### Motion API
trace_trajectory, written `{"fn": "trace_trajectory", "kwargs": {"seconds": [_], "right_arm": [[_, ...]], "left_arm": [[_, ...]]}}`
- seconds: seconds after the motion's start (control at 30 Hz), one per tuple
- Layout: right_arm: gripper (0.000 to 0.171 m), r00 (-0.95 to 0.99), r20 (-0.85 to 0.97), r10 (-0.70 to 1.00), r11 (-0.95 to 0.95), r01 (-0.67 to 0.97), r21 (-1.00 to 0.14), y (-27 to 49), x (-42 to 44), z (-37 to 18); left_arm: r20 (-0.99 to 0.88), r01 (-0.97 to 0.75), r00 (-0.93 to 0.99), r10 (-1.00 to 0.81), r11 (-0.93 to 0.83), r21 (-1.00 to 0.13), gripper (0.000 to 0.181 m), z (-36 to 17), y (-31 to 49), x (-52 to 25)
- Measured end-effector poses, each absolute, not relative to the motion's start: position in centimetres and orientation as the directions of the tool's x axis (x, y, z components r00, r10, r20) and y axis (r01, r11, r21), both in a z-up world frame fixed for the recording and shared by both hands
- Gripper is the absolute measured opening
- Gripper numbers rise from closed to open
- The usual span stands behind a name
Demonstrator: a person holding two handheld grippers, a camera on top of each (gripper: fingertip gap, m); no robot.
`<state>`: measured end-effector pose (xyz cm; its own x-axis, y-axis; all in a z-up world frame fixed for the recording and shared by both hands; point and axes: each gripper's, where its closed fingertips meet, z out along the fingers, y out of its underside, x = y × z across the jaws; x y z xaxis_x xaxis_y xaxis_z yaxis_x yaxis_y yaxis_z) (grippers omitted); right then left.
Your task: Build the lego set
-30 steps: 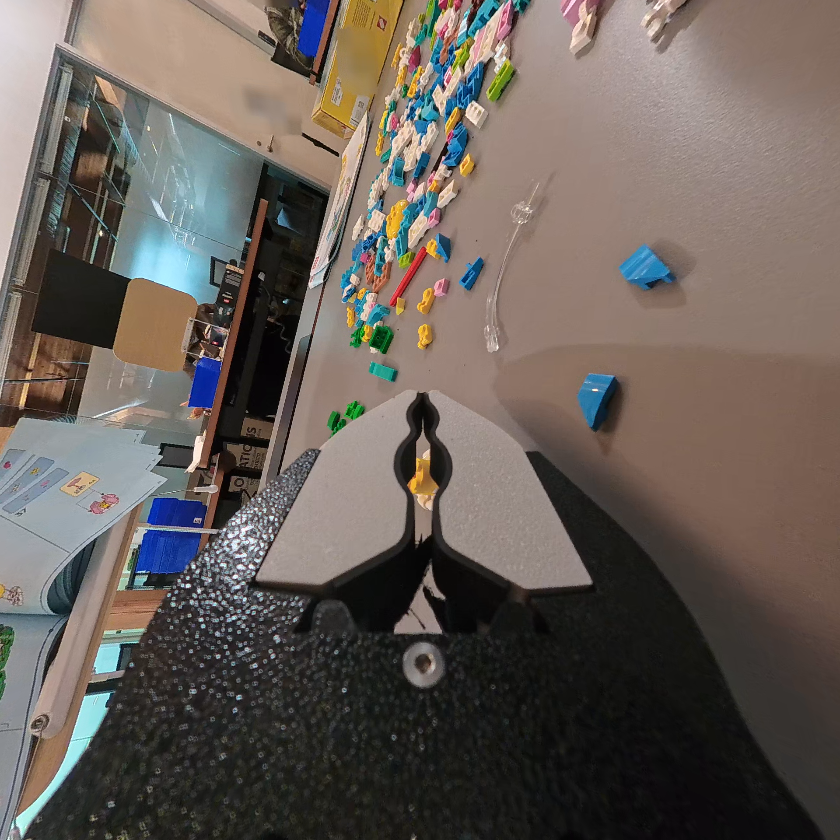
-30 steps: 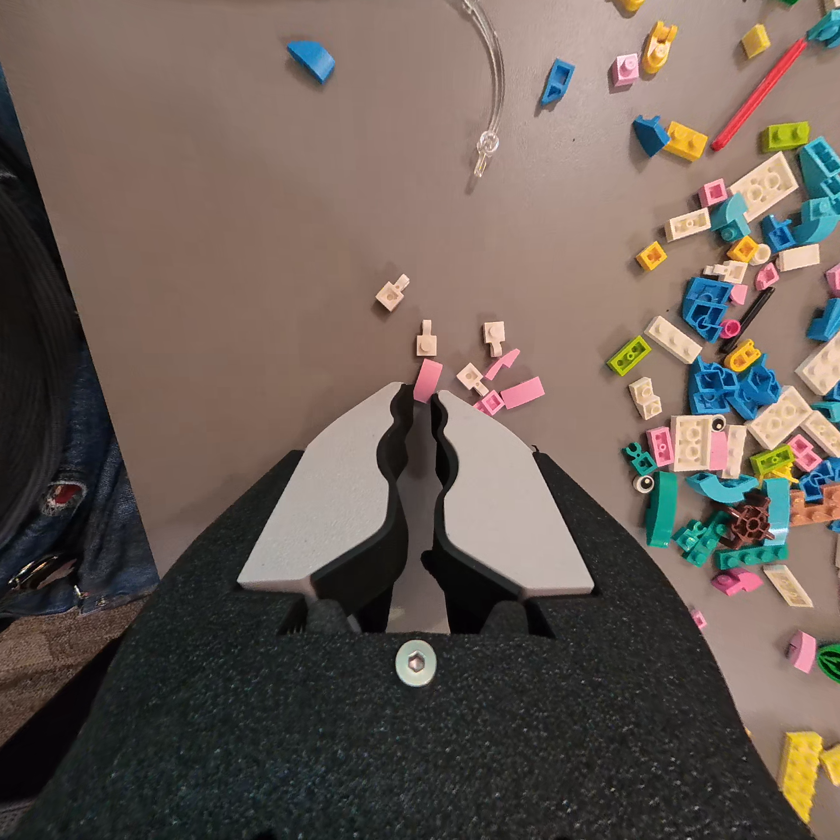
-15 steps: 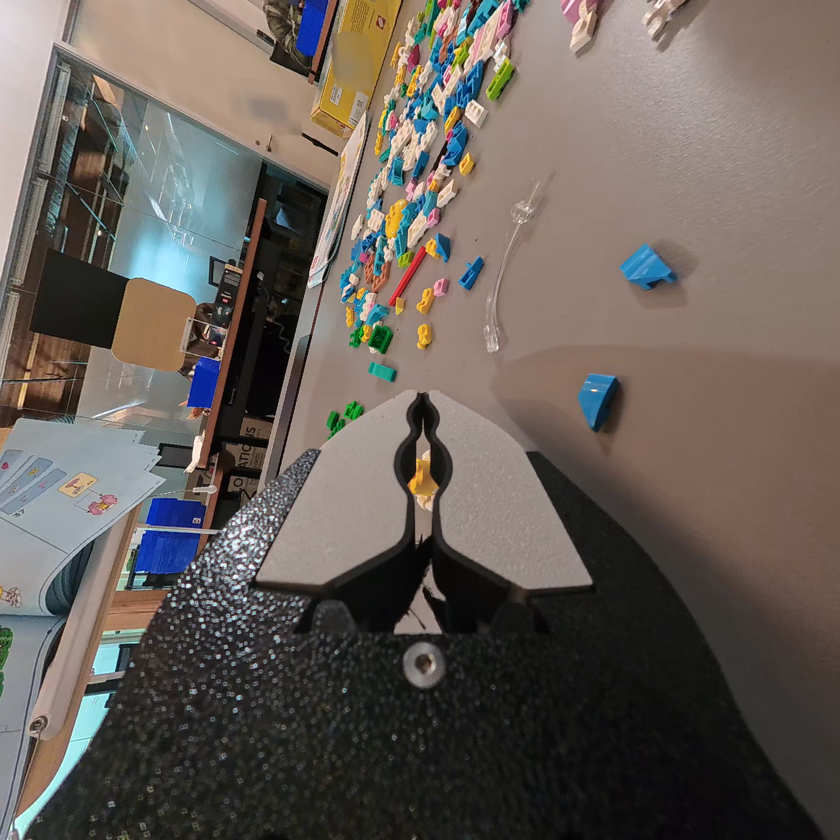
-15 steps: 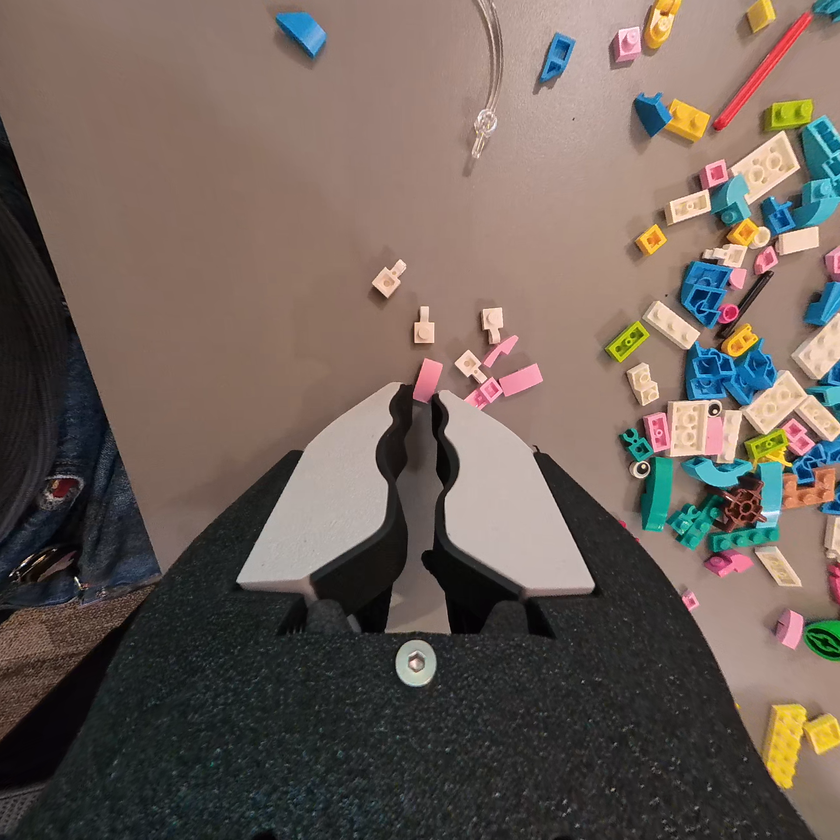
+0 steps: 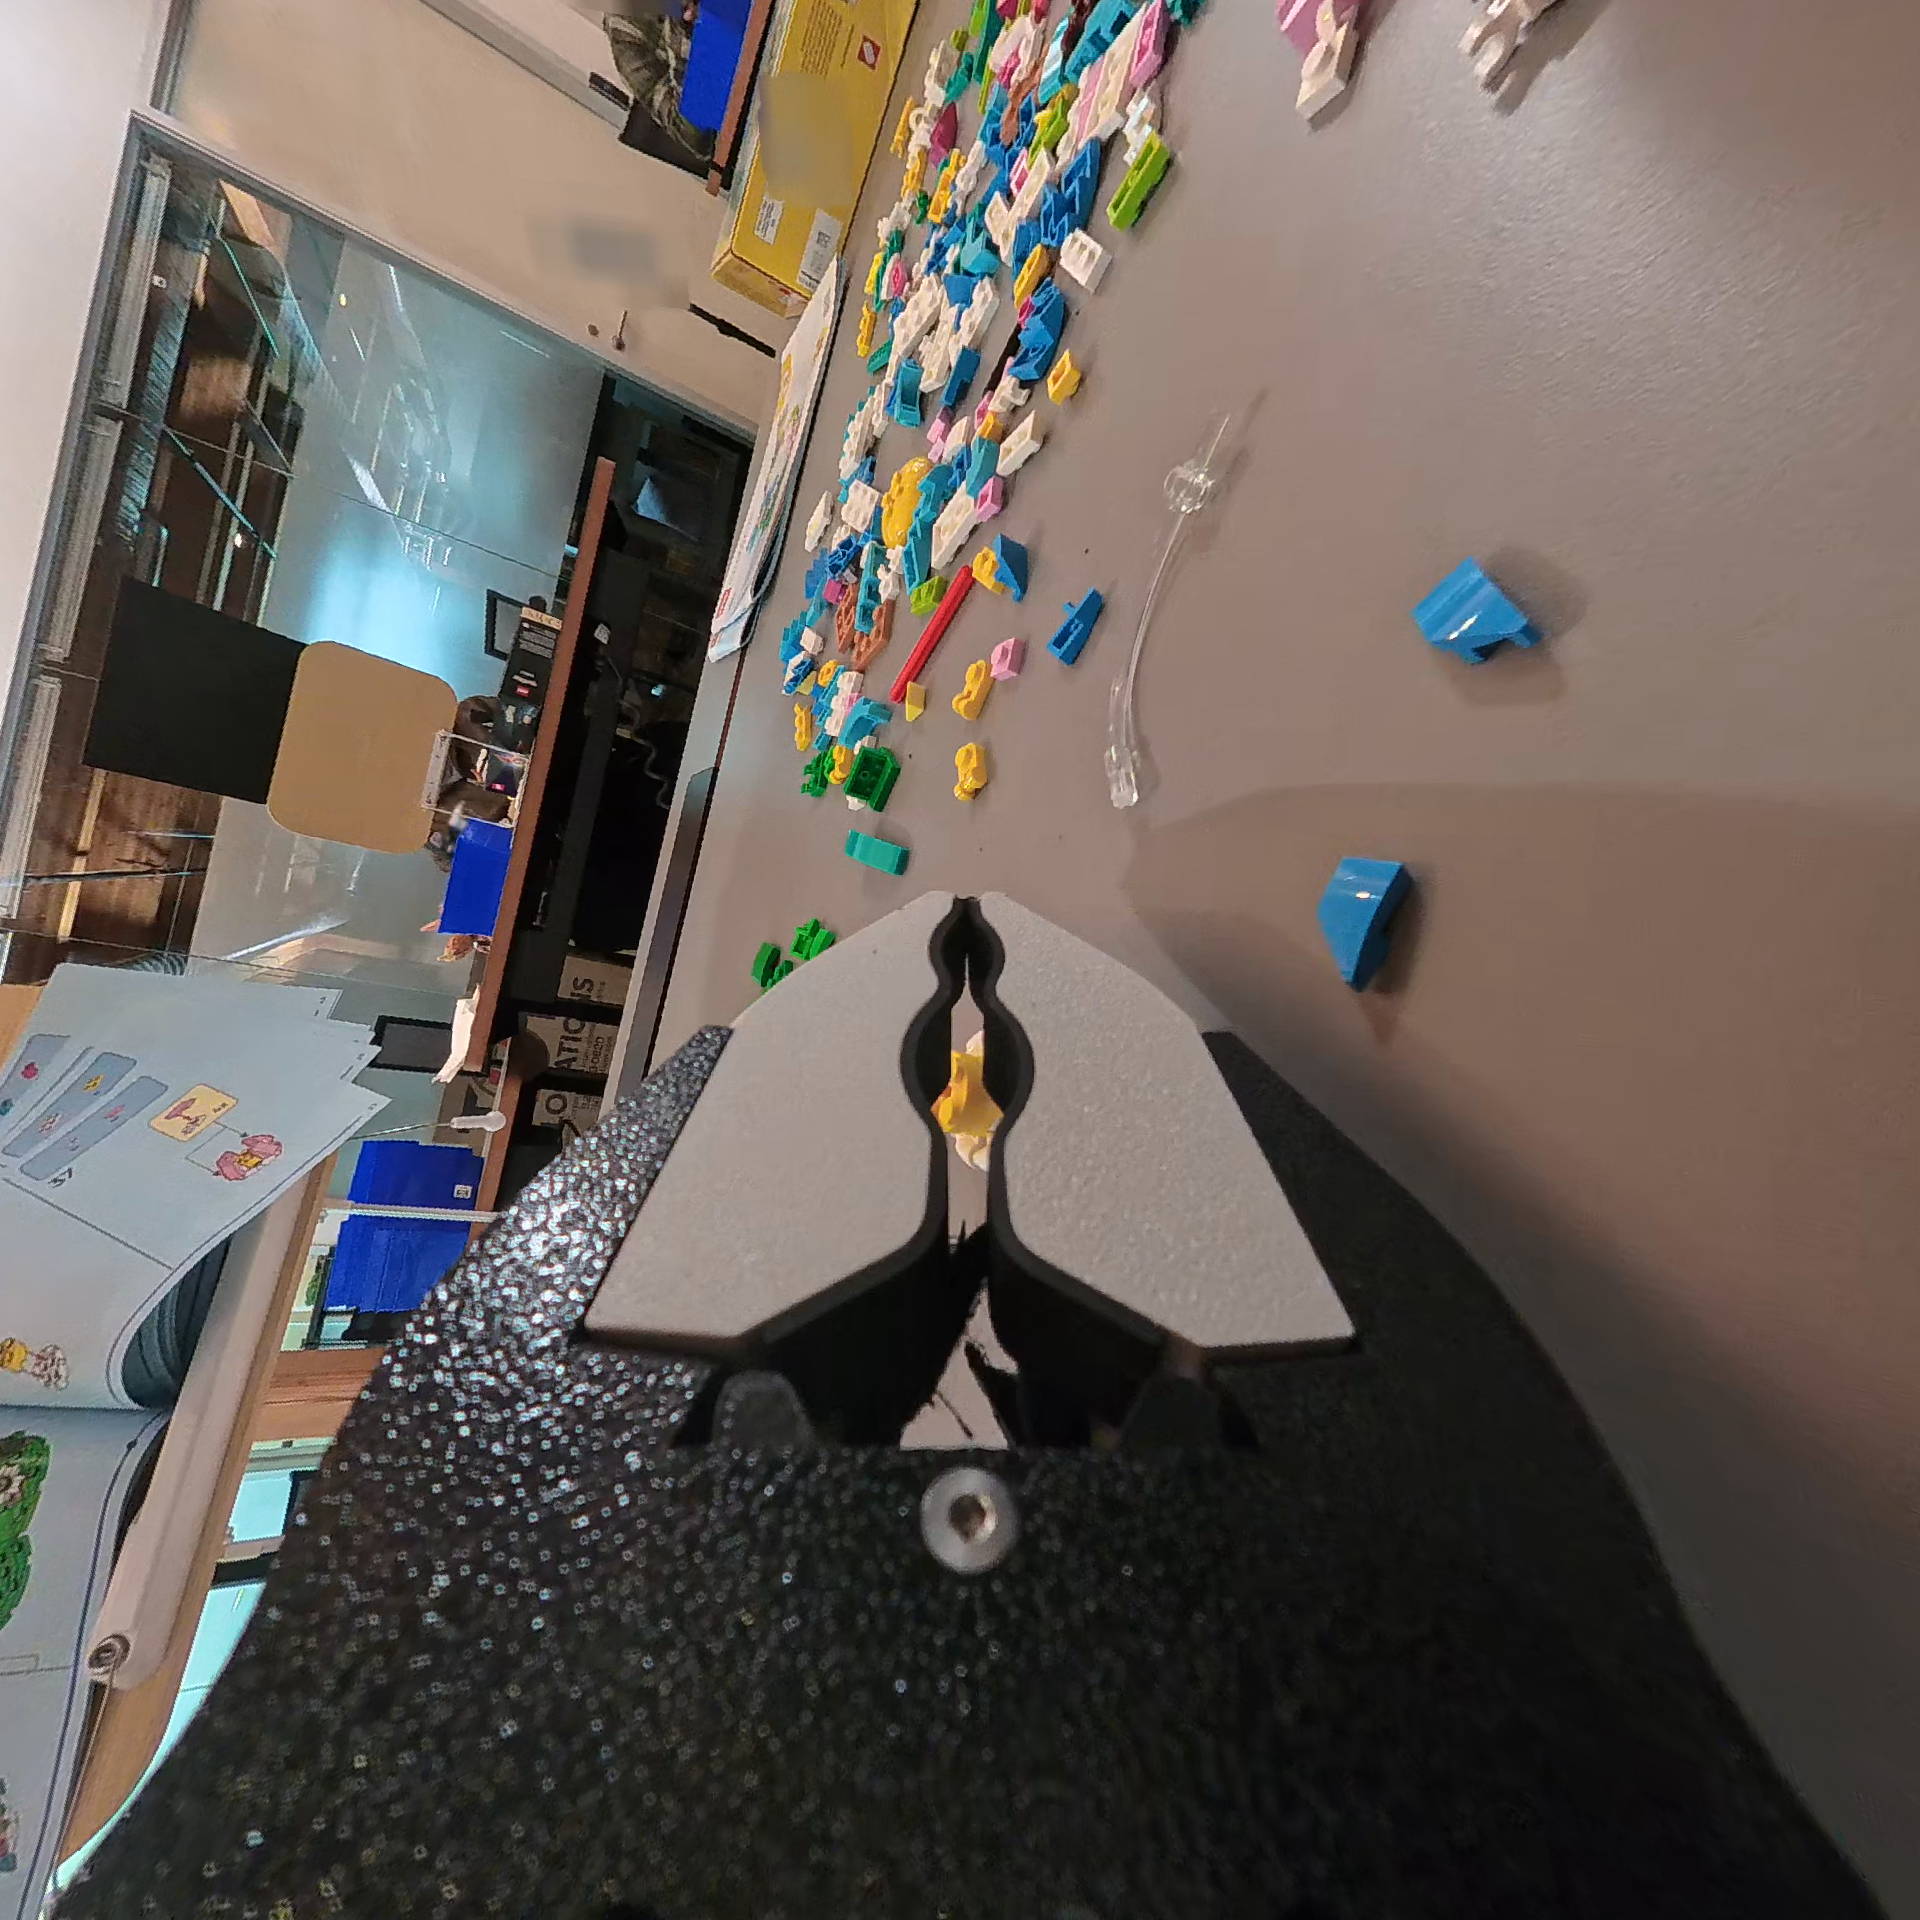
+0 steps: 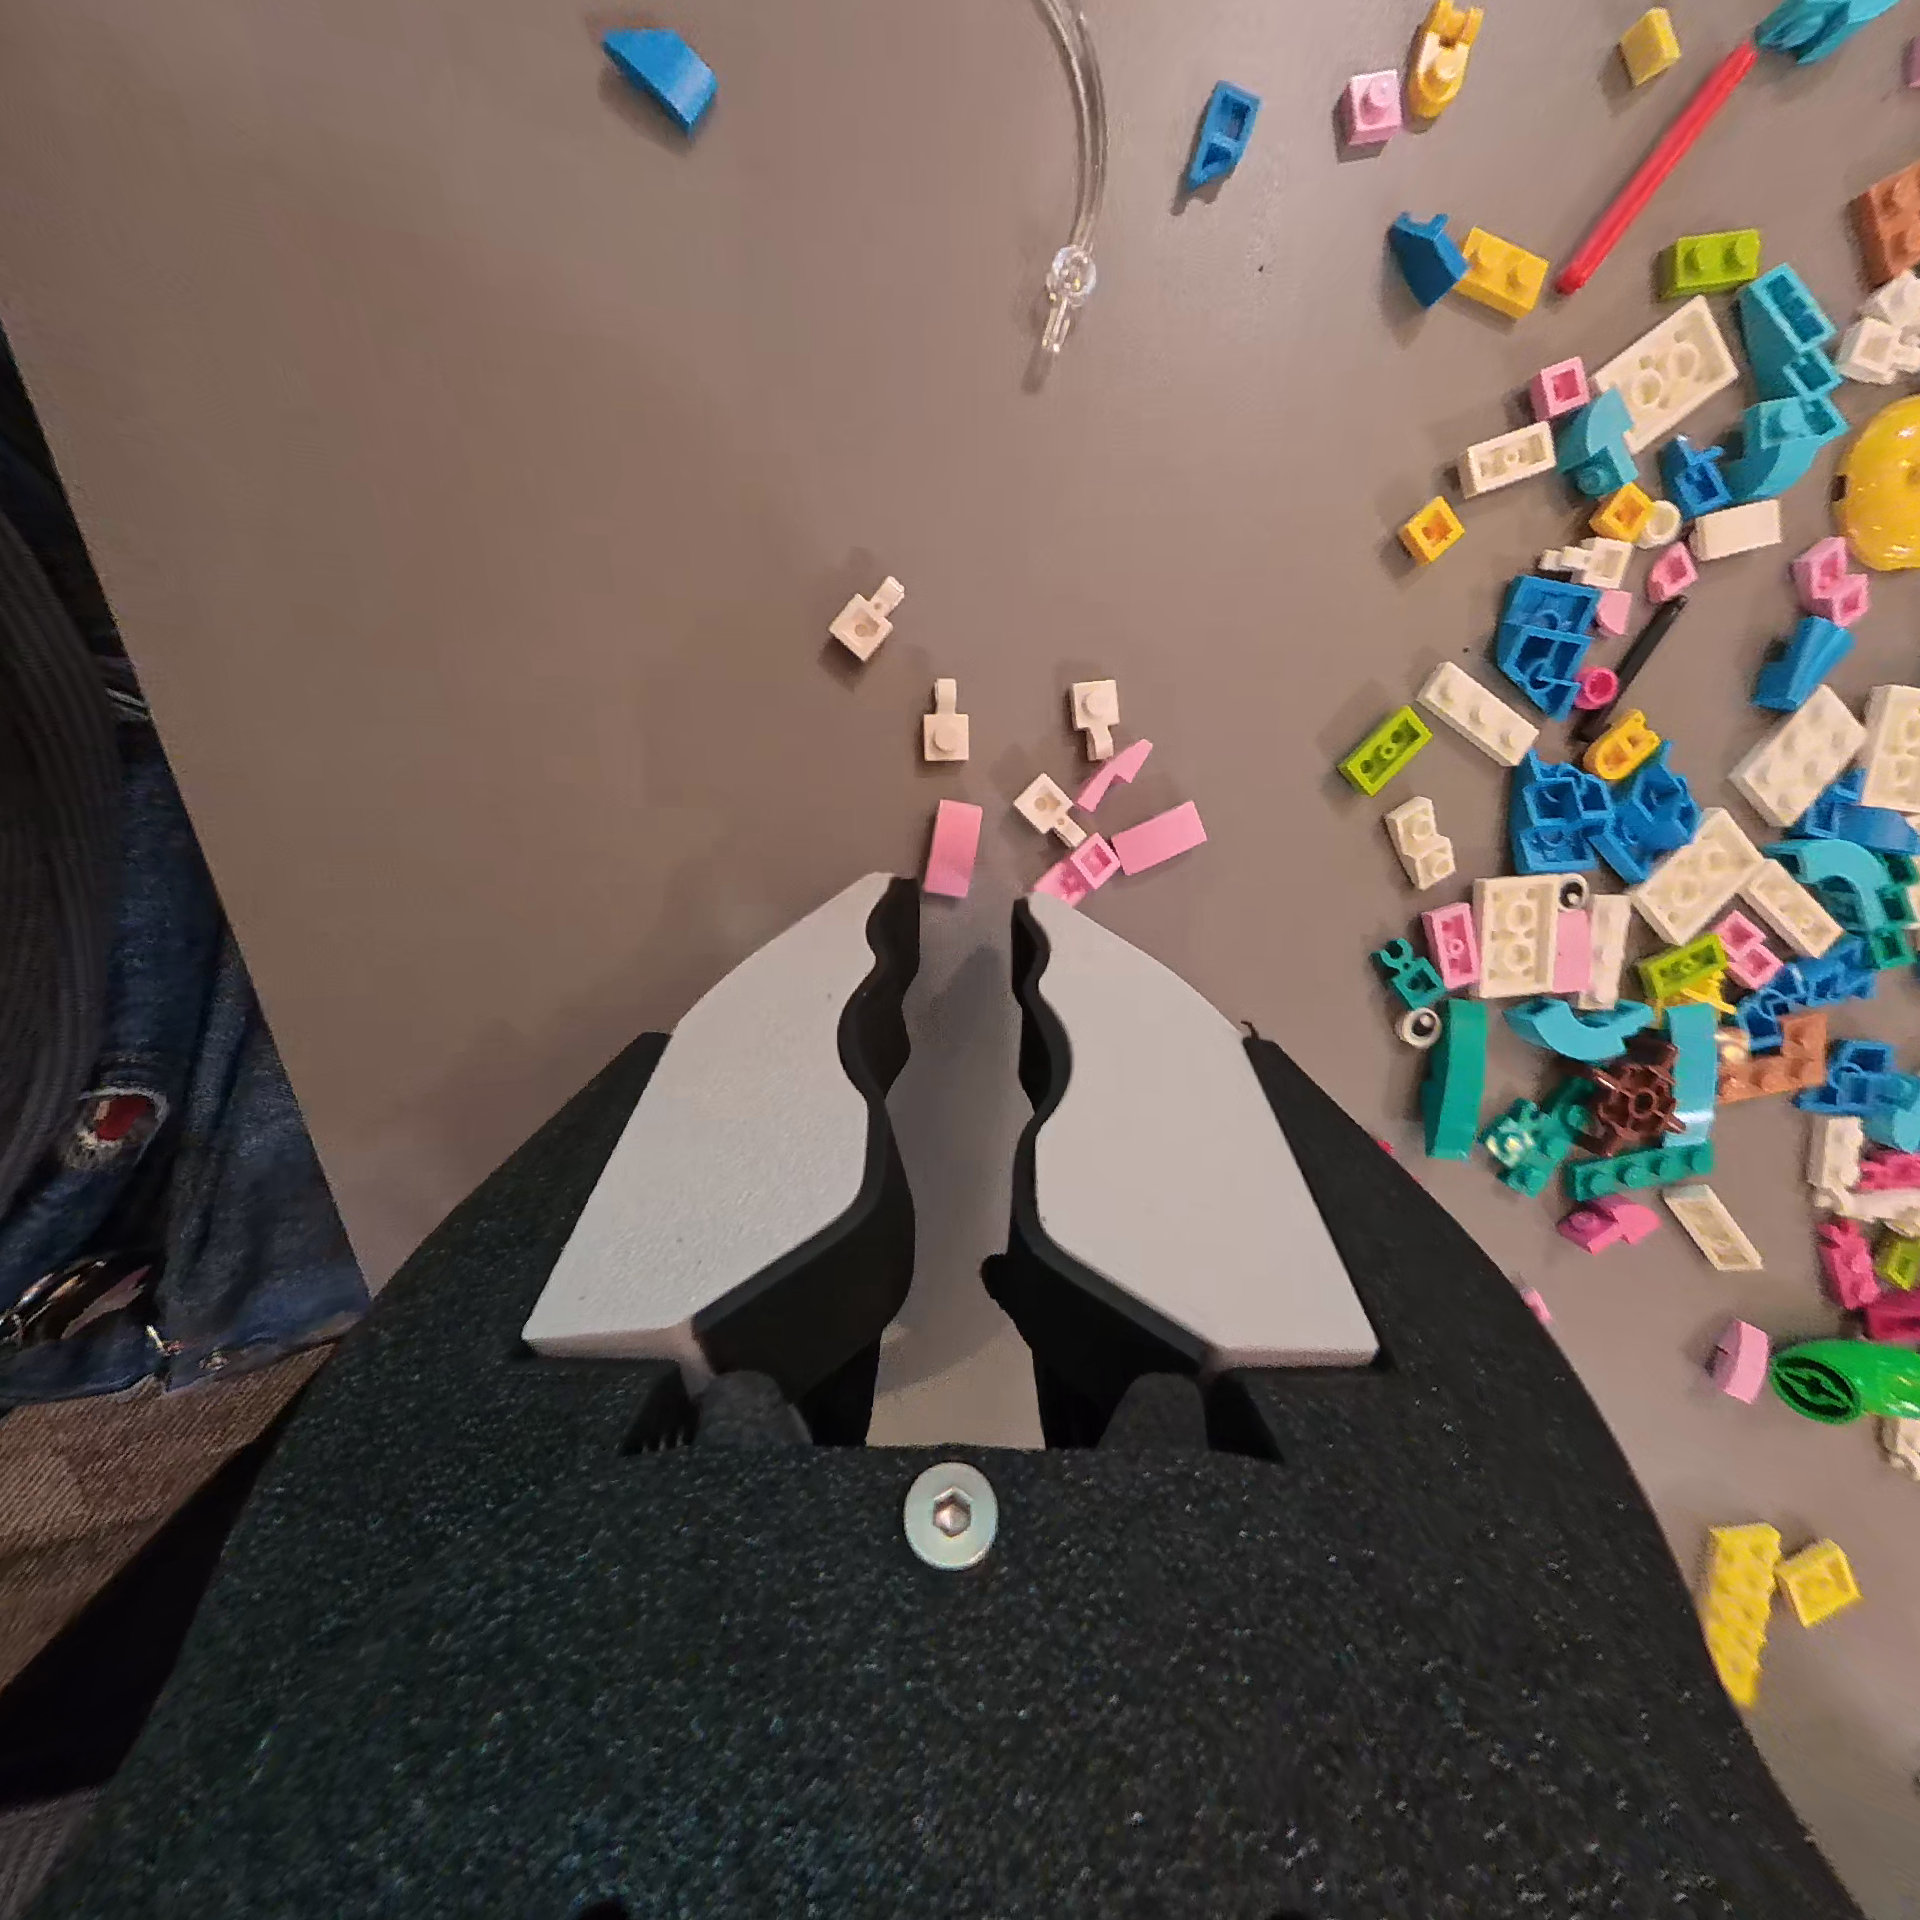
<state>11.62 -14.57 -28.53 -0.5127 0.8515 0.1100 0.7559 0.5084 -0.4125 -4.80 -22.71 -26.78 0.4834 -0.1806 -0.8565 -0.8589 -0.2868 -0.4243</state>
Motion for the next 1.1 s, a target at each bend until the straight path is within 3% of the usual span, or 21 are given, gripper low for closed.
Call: {"fn": "trace_trajectory", "kwargs": {"seconds": [0.27,0.37,0.6,1.1], "right_arm": [[0.017,-0.520,0.111,0.847,0.505,0.719,-0.478,-15.7,11.3,-27.0],[0.027,-0.536,0.150,0.831,0.528,0.672,-0.520,-16.7,10.2,-27.0],[0.025,-0.546,0.072,0.835,0.493,0.685,-0.537,-18.3,9.3,-28.2],[0.005,-0.511,0.047,0.858,0.456,0.718,-0.526,-18.6,8.4,-29.3]], "left_arm": [[-0.857,-0.859,0.483,-0.179,-0.286,-0.424,0.000,-26.8,-22.7,-4.8],[-0.858,-0.860,0.482,-0.178,-0.285,-0.424,0.000,-26.7,-22.7,-4.8],[-0.859,-0.861,0.480,-0.177,-0.284,-0.423,0.000,-26.7,-22.7,-4.8],[-0.848,-0.848,0.505,-0.162,-0.278,-0.452,0.000,-26.4,-22.8,-4.9]]}}
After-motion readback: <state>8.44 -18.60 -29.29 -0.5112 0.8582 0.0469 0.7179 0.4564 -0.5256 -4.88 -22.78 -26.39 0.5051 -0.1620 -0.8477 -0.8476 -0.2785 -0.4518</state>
